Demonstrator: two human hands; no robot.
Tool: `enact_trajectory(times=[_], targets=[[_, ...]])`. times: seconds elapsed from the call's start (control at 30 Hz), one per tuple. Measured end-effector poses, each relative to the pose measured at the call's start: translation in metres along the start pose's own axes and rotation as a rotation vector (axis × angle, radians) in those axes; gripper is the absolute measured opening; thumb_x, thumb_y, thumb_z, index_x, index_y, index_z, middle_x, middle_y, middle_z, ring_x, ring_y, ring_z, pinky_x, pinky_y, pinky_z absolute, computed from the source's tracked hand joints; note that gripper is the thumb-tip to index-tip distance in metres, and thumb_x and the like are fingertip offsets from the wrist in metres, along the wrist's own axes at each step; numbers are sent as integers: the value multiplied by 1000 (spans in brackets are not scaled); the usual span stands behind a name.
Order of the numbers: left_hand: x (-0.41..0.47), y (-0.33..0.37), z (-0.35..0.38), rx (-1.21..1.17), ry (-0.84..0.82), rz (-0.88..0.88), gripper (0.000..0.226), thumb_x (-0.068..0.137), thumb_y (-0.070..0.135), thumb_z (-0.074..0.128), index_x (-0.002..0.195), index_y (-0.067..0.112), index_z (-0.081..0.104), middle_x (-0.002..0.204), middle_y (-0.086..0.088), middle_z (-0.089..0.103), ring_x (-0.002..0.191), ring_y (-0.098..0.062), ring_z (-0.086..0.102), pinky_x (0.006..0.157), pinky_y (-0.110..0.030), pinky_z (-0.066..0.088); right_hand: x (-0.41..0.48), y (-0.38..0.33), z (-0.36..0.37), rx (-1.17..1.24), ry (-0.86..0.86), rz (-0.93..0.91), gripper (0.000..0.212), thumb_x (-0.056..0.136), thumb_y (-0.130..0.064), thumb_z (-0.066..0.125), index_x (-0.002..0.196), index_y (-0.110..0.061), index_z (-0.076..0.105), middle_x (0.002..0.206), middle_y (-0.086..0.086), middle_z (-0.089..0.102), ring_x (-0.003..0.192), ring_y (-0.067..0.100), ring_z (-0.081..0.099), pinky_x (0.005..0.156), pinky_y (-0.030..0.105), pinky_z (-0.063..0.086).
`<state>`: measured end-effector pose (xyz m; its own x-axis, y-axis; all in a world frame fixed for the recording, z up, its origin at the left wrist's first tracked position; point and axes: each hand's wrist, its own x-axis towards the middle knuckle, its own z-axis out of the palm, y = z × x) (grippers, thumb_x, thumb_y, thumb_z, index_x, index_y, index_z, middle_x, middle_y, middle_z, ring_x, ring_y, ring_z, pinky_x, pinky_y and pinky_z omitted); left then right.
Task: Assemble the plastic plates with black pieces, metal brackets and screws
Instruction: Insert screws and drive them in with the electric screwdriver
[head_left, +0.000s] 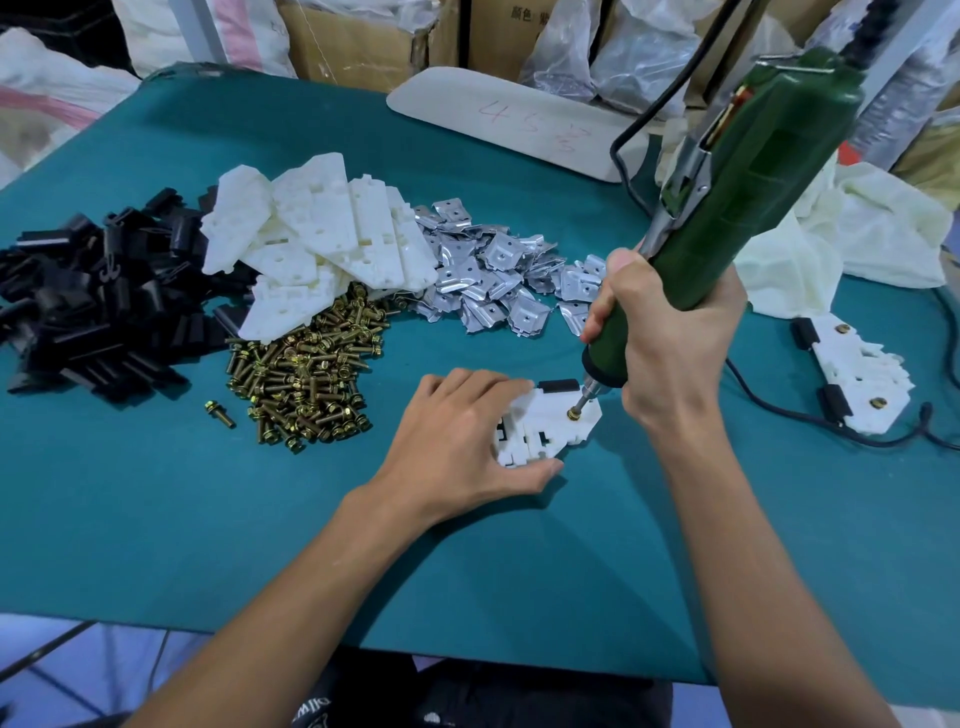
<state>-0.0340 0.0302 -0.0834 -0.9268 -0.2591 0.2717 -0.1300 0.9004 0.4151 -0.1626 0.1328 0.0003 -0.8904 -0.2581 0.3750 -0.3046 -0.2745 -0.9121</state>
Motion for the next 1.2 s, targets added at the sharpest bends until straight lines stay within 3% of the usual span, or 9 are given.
enact_trajectory(times=[0.47,0.6,0.67,0.73,0.8,0.83,0.97,1.1,1.2], targets=[[-3,2,-8,-124,55,-25,68,66,74,64,117,31,61,108,15,65,100,-7,53,84,-28,35,-3,-11,-3,39,-61,48,29,77,-25,71,81,-2,54,52,3,53,40,26,47,49,32,44],[-6,3,-13,-329,-29,-47,65,60,68,68,114,36,50,99,22,58,90,-1,48,82,-17,34,-3,-26,-10,164,-302,114,17,75,-28,75,76,-22,59,50,3,51,38,23,46,49,31,44],[-11,3,-14,-454,-104,-48,62,59,64,71,110,41,46,102,19,63,95,-2,53,86,-14,37,1,-34,-17,396,-538,296,43,67,-43,88,86,-19,56,50,1,49,36,18,46,45,25,45],[-13,2,-14,-411,-141,-27,61,58,67,69,108,44,44,101,21,60,98,2,50,83,-7,32,9,-43,-23,603,-632,433,69,70,-82,68,90,-18,52,48,-3,48,34,12,43,41,20,44],[-11,1,-15,-406,-148,-56,63,57,70,68,110,48,43,106,26,56,102,5,48,83,-10,32,19,-50,-31,673,-570,426,75,74,-85,22,92,-18,49,48,-6,49,35,8,44,40,18,42],[-11,0,-15,-404,-136,-78,63,58,71,67,111,49,43,107,28,55,103,7,47,84,-13,33,23,-52,-33,640,-516,398,75,75,-85,20,93,-18,49,50,-7,49,37,8,47,42,18,43],[-9,3,-15,-316,-43,-64,60,60,70,67,109,43,45,96,30,50,102,15,41,83,-13,30,30,-53,-46,436,-349,387,66,60,-71,77,96,-21,55,65,-4,56,50,12,52,52,24,48],[-9,4,-15,-262,-6,-36,63,62,70,67,111,36,48,95,32,46,102,19,39,85,-12,30,25,-39,-67,115,-118,513,38,92,-50,68,107,-16,58,85,1,61,64,14,62,49,30,54],[-9,3,-14,-266,29,-37,63,62,68,68,111,34,50,95,33,45,100,19,40,88,-9,28,13,-25,-81,-219,-95,601,32,95,-54,65,108,-27,58,95,3,52,58,9,65,52,32,58]])
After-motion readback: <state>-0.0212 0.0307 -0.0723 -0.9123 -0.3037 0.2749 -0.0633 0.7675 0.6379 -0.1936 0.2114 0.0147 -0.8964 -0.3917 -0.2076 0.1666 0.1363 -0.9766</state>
